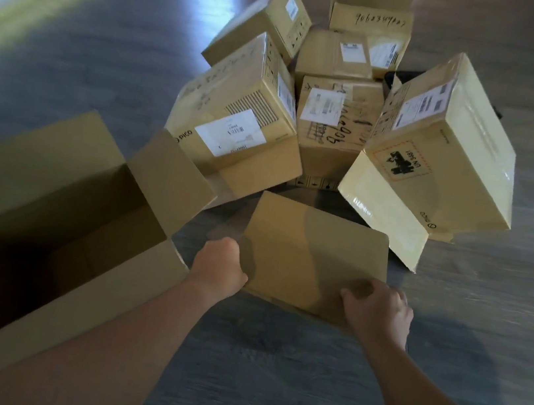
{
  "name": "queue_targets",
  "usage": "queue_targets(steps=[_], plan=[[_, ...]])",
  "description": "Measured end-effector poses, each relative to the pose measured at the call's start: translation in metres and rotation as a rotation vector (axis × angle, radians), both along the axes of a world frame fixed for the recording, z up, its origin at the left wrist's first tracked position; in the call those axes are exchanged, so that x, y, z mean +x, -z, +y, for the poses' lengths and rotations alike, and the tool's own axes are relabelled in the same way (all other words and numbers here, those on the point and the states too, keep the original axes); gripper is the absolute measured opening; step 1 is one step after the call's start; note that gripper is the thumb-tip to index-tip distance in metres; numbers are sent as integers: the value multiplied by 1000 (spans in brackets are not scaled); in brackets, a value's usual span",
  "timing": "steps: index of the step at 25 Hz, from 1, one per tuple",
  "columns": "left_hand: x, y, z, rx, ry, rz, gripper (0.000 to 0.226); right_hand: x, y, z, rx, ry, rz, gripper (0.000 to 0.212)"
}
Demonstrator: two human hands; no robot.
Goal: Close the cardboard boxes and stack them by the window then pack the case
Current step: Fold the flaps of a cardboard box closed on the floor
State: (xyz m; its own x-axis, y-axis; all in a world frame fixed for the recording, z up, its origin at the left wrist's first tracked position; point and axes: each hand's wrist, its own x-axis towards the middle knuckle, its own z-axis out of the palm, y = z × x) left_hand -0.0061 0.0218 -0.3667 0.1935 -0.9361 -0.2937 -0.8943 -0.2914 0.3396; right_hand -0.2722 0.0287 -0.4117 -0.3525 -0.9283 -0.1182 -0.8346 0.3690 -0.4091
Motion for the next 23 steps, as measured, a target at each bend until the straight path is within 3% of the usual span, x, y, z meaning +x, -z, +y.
queue_targets(steps=[5, 13, 20, 23], plan=[[17, -52, -8, -125, -41, 13, 33, 17, -58, -19, -166, -14, -66, 45], [132, -97, 24, -233, -295, -73, 25, 138, -115, -59, -207, -350, -102, 53], [244, -70, 136, -178, -726, -65, 21, 305, -102, -49, -135, -777, -152, 50], [269, -53, 167, -193, -812, -44, 24, 350, -92, -39, -116, -880, -213, 44]])
